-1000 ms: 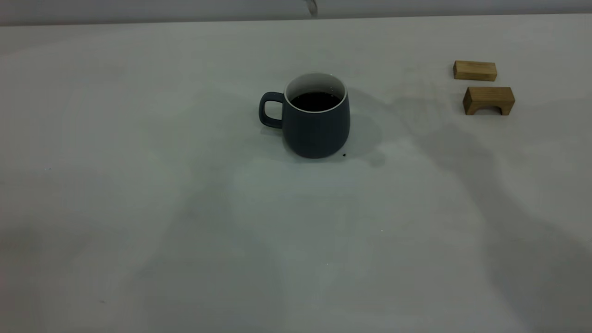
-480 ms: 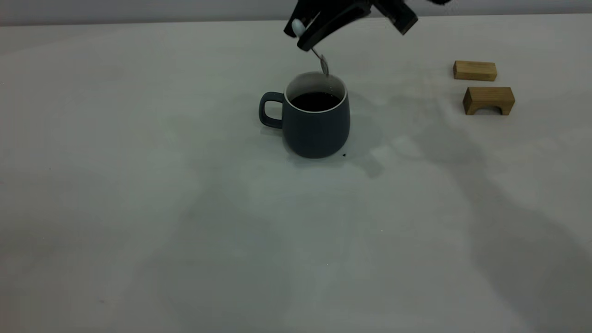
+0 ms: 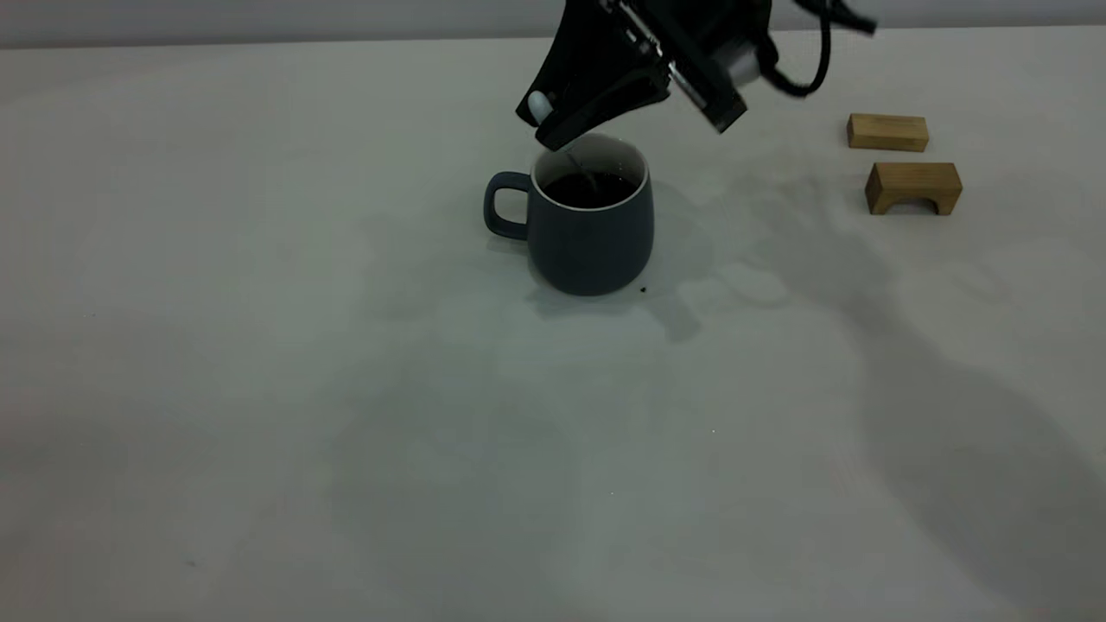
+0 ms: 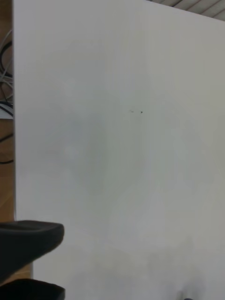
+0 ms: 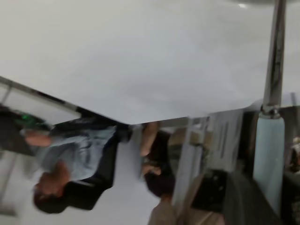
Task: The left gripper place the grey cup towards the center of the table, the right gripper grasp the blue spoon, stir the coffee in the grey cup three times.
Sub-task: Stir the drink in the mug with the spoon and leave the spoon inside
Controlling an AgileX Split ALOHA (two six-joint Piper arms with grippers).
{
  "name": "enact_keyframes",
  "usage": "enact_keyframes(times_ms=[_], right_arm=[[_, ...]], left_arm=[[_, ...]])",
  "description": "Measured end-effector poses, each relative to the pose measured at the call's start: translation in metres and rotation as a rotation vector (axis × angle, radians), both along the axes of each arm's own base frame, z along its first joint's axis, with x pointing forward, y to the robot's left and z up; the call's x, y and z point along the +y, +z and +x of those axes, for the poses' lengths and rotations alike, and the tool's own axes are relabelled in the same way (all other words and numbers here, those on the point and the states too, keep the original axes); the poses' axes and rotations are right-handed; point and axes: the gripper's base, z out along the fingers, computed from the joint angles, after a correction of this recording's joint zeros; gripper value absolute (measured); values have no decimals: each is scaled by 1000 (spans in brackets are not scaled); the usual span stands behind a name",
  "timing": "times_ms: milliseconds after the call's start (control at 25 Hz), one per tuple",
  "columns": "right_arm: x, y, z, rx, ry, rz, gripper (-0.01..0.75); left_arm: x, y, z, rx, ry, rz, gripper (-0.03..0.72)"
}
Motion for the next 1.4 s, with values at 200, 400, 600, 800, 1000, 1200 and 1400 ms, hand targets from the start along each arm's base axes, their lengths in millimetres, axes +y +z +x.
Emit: enact_keyframes(times_ms=[200, 400, 600, 800, 1000, 1200, 1400], right_arm=[[-17, -18, 10, 13, -70, 52, 135], [-37, -25, 18, 20, -110, 43, 135], [-44, -27, 18, 32, -108, 4, 135], [-17, -27, 8, 48, -68, 8, 135], [0, -25, 5, -25, -35, 59, 135], [-10, -25, 12, -93, -39, 65, 135], [-33, -28, 15, -18, -62, 10, 135]], left_arm=[[0, 0, 0, 0, 0, 0, 276], [0, 0, 0, 0, 0, 0, 276], [0, 0, 0, 0, 0, 0, 276], [0, 0, 0, 0, 0, 0, 276], [0, 0, 0, 0, 0, 0, 276], [0, 0, 0, 0, 0, 0, 276], [0, 0, 0, 0, 0, 0, 276]])
